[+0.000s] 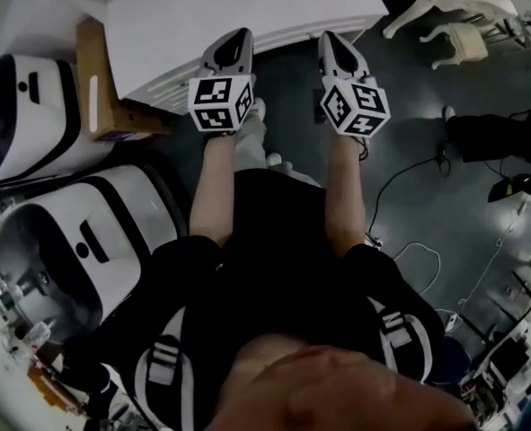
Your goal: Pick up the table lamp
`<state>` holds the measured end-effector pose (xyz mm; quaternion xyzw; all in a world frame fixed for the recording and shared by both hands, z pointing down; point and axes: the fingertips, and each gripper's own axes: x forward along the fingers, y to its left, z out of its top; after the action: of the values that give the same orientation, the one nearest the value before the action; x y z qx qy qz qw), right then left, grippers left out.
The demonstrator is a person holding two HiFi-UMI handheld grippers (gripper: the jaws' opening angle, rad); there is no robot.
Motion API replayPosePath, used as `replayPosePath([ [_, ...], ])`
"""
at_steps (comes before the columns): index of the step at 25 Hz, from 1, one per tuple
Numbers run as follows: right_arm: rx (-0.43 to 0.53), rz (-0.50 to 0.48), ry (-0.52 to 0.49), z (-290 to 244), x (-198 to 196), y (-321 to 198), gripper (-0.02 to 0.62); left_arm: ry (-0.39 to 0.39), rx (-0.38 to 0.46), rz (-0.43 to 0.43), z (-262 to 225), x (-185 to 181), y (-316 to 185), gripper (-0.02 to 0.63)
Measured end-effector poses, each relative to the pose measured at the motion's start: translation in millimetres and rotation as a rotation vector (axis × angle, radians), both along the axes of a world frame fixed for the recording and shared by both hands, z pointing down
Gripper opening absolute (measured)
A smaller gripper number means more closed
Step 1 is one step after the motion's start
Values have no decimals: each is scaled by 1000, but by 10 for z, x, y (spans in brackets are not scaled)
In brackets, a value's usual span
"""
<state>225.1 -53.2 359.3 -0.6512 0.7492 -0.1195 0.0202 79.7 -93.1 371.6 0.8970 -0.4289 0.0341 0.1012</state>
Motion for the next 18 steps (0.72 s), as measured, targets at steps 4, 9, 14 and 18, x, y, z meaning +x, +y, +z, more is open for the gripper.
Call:
replayPosePath([
  [4,-20,-35,17,71,-126,-193,18,19,-22,-30,105,-109,-188,9],
  [9,-41,-59,19,183,-153,-418,18,-70,-28,-82,287,-231,-490,9],
  [14,-87,-70,6,368,-146,-669,18,-79,-76,-101,498,-268,-773,9],
  [18,-86,-88,12,423,-173,-898,18,-64,-91,-102,590,-204,-993,9],
])
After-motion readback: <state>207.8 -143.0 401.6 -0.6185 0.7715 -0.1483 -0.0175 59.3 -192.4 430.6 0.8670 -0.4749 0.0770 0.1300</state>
